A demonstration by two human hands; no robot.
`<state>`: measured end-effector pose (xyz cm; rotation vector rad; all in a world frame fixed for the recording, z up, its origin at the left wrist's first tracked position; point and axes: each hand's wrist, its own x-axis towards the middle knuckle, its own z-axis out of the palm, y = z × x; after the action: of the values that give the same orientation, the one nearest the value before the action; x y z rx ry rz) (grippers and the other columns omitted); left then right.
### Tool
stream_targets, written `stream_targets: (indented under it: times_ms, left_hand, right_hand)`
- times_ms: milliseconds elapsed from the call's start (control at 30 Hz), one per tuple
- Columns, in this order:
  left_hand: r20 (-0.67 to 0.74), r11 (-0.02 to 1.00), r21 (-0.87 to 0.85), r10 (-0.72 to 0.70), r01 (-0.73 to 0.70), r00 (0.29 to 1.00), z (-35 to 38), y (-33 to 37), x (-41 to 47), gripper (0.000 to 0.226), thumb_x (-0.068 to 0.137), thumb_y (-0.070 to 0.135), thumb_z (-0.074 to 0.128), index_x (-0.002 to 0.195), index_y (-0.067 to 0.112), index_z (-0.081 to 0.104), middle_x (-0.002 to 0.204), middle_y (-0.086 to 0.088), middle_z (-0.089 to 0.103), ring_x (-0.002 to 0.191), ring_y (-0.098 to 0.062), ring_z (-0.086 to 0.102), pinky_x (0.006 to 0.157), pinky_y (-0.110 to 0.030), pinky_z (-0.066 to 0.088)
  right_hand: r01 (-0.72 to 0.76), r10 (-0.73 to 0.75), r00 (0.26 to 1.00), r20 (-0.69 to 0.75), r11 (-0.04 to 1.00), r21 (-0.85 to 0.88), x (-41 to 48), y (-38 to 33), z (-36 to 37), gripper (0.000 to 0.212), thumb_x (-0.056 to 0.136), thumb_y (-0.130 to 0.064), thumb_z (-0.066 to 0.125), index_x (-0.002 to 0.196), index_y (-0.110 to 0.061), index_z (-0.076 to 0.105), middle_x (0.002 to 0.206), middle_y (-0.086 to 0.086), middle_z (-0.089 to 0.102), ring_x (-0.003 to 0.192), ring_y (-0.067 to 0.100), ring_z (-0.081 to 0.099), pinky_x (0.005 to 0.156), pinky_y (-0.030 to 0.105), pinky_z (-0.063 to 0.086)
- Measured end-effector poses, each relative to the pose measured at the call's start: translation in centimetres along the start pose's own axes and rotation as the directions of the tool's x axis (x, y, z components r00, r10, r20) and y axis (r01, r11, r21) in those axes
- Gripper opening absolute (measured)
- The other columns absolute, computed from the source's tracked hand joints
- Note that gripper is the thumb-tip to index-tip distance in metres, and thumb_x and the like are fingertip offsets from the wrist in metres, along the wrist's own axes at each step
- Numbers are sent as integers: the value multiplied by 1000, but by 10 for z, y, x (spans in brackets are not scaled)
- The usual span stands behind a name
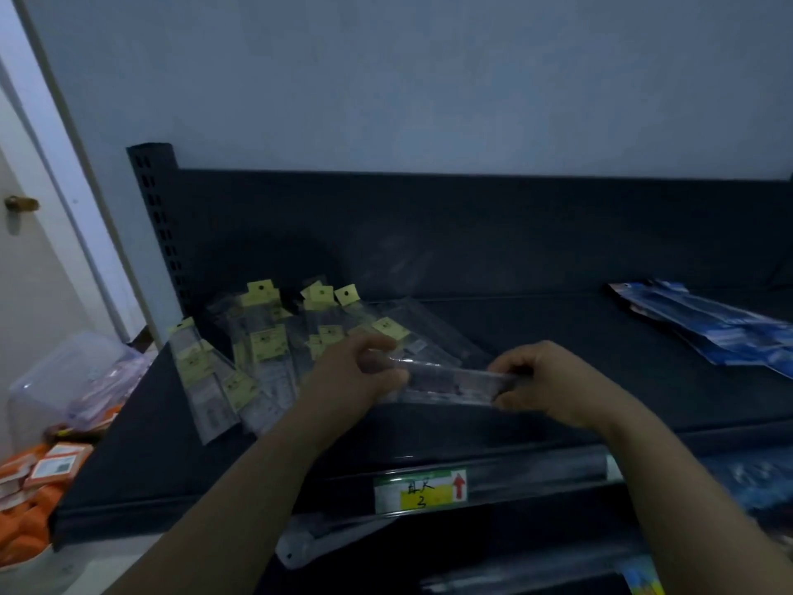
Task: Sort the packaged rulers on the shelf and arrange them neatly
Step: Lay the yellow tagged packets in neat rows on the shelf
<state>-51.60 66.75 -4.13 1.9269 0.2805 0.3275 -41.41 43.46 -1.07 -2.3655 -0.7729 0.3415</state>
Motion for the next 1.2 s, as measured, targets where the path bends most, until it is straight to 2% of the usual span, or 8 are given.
stream_targets:
  times_ms: [67, 167, 267, 333, 533, 700, 933, 1200]
  left_hand:
    - [37, 990, 140, 18, -23, 999, 9, 3, -2, 26, 78, 20, 76, 102, 24, 66, 97, 4, 68, 87, -10, 65, 71, -16, 48]
    - [97, 985, 172, -8, -9, 995, 20, 2, -3, 23, 79, 18, 76, 98, 22, 65, 96, -1, 67, 76, -10, 64, 56, -14, 47]
    - [113, 985, 169, 7, -26, 994, 26, 8, -1, 25, 77, 22, 78, 99, 22, 65, 97, 4, 67, 84, -7, 65, 71, -24, 54]
    - [84, 982, 175, 56, -70, 995, 34, 17, 5, 21, 79, 22, 76, 96, 23, 66, 97, 8, 67, 89, -5, 63, 78, -29, 54]
    - [55, 963, 226, 138, -147, 989, 80, 28, 30, 18, 80, 16, 75, 87, 26, 61, 85, 12, 60, 86, -7, 59, 72, -14, 44]
    - [120, 925, 345, 124, -159, 985, 117, 24, 39, 21, 79, 16, 71, 90, 30, 61, 89, 11, 62, 77, 5, 54, 64, -1, 35]
    - [11, 931, 327, 166, -161, 986, 160, 64, 82, 22, 78, 14, 73, 94, 26, 64, 91, 11, 64, 86, -2, 59, 71, -7, 40]
    - [-42, 960, 279, -10, 22, 999, 211, 65, 153, 19, 82, 14, 71, 100, 18, 66, 96, 2, 64, 89, -10, 60, 76, -21, 45]
  right_hand:
    - [-21, 23, 999, 32, 999, -48, -3, 8, 3, 28, 73, -8, 77, 95, -23, 71, 87, -11, 69, 74, -2, 61, 65, 6, 46]
    - [-24, 21, 997, 76, 999, 47, -8, 18, 9, 36, 73, -4, 78, 102, -24, 67, 96, -8, 67, 77, -4, 59, 66, 0, 43]
    - [-20, 21, 1000, -17, 997, 72, -7, 26, 1, 33, 71, -1, 78, 99, -17, 69, 98, 0, 69, 80, 3, 60, 65, 2, 43]
    - [8, -3, 997, -79, 998, 59, -4, 30, -12, 31, 71, 2, 76, 97, -14, 71, 95, -2, 69, 78, -1, 60, 64, 0, 42]
    - [31, -25, 992, -123, 998, 47, 5, 60, -53, 33, 73, 5, 73, 89, -24, 71, 89, -9, 69, 77, -5, 62, 67, 4, 46]
    - [-54, 47, 997, 53, 990, 132, 9, 106, -58, 31, 76, 2, 74, 99, -18, 71, 96, -10, 69, 85, -2, 63, 72, 6, 47]
    - [10, -10, 1000, 1, 988, 156, 40, 150, -118, 30, 75, -2, 75, 97, -22, 71, 97, -3, 71, 92, 11, 65, 78, 20, 52]
    - [26, -24, 1000, -17, 988, 151, 106, 190, -150, 36, 80, 5, 67, 89, -29, 66, 93, -5, 67, 84, 8, 61, 73, 14, 47]
